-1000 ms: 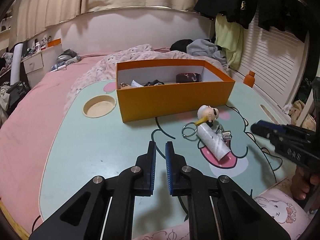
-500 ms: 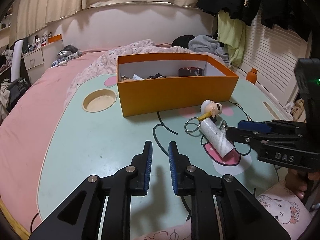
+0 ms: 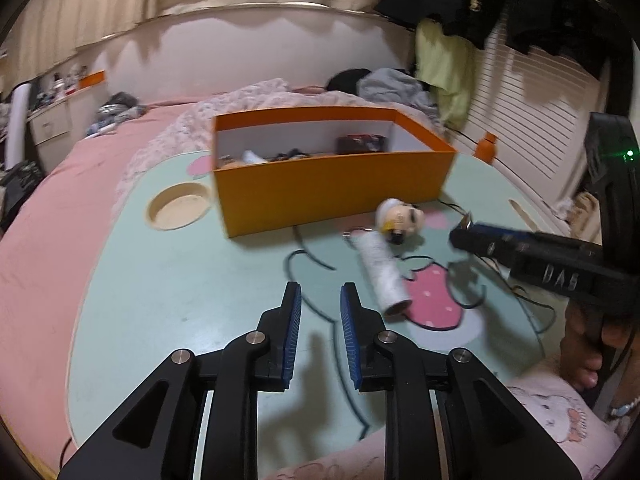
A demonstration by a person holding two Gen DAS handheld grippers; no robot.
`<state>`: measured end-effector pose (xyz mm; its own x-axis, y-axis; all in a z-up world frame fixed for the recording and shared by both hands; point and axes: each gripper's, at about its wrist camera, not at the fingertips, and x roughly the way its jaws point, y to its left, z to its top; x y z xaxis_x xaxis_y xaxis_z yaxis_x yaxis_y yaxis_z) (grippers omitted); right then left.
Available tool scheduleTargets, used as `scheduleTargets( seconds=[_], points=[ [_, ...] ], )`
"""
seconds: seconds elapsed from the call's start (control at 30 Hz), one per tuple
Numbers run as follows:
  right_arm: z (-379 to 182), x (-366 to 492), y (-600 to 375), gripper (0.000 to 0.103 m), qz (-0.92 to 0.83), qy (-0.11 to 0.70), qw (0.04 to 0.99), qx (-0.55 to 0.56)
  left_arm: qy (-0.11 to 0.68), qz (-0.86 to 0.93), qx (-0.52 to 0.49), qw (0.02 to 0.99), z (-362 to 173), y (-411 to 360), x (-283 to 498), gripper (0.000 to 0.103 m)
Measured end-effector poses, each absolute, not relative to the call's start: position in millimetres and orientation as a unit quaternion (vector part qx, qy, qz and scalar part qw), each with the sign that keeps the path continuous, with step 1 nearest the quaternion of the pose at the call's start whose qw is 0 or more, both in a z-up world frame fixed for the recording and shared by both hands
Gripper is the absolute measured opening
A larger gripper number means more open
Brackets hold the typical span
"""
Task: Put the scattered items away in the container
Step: 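Grasp the clear plastic bag with left tool while right tool grasps the metal cup, then drop the bag into the box with left tool while right tool drops the cup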
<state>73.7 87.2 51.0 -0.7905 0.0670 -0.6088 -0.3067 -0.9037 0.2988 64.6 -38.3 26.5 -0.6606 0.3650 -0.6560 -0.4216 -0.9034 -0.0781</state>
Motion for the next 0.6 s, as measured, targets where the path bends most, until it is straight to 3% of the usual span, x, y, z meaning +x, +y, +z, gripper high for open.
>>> scheduleTargets(
  seconds=[0.2,0.47,0.53,0.6],
  points=[
    [53,89,92,0.035,0.928,0.213,0.112,-0.284,0.086,0.882,-0.368,0.283,38,3,49,0.021],
    [56,88,86,0.035,0.931,0.201,0.109,-0.284,0.144,0.865,-0.383,0.289,26,30,38,0.021],
    [55,88,86,0.035,0.93,0.204,0.109,-0.285,0.168,0.87,-0.368,0.281,25,31,44,0.0],
    [56,89,86,0.035,0.931,0.203,0.109,-0.284,0.164,0.871,-0.361,0.29,26,28,50,0.0]
  ],
)
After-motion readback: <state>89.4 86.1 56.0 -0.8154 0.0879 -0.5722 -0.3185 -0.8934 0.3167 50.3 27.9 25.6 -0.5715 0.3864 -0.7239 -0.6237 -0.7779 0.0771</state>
